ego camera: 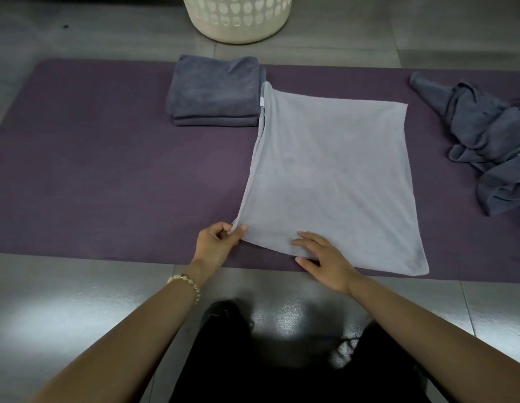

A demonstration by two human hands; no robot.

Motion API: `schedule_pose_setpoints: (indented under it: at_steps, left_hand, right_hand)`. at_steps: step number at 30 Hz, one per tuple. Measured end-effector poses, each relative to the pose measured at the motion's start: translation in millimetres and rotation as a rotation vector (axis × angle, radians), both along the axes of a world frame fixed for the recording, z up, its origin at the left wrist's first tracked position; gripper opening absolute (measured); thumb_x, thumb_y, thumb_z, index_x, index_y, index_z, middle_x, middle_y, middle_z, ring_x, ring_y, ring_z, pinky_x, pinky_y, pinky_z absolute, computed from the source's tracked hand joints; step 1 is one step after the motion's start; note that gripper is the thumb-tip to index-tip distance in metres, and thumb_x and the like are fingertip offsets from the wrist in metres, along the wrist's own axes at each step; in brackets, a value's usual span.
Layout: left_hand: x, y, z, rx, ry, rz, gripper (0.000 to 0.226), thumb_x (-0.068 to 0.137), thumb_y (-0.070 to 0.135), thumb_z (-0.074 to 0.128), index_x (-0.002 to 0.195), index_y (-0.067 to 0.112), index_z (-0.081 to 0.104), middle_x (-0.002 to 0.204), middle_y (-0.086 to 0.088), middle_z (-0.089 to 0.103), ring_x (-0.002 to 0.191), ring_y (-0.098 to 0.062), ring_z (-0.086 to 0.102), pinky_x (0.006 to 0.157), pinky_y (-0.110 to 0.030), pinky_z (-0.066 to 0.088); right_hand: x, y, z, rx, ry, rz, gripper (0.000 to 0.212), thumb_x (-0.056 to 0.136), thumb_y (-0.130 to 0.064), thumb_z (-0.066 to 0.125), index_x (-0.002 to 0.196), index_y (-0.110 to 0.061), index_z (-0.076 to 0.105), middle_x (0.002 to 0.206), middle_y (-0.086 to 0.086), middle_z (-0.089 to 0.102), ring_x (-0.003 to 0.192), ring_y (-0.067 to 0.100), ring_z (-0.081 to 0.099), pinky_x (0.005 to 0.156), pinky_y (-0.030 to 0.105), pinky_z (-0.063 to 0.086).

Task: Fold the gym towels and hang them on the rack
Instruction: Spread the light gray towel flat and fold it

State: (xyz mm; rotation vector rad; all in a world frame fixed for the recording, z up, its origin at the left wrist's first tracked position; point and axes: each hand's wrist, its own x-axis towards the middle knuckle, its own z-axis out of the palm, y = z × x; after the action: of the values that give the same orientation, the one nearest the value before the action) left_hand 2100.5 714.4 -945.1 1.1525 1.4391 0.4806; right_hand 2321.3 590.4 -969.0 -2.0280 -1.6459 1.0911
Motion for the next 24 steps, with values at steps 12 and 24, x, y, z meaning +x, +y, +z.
schedule_pose_setpoints:
  at_steps: [12, 24]
  left_hand:
    - [-17, 5, -7, 0.112, 0.282, -0.223, 0.046, 0.099, 0.019, 0.048, 0.054, 0.012, 0.04, 0.064, -0.003, 0.041, 0.06, -0.016, 0.039, 0.057, -0.022, 0.032]
    - [0, 23, -4, 0.048, 0.271, -0.173, 0.045, 0.088, 0.033, 0.066, 0.124, 0.01, 0.053, 0.107, 0.004, 0.057, 0.099, -0.014, 0.054, 0.081, -0.023, 0.041]
  right_hand:
    - [1, 1, 1, -0.014, -0.01, 0.003, 0.036, 0.094, -0.029, 0.057, 0.13, -0.028, 0.054, 0.147, -0.013, 0.035, 0.137, 0.006, 0.029, 0.113, 0.019, 0.016]
    - [17, 5, 22, 0.055, 0.092, -0.226, 0.034, 0.089, -0.021, 0.065, 0.122, -0.019, 0.059, 0.133, -0.003, 0.046, 0.125, 0.007, 0.04, 0.096, -0.002, 0.021]
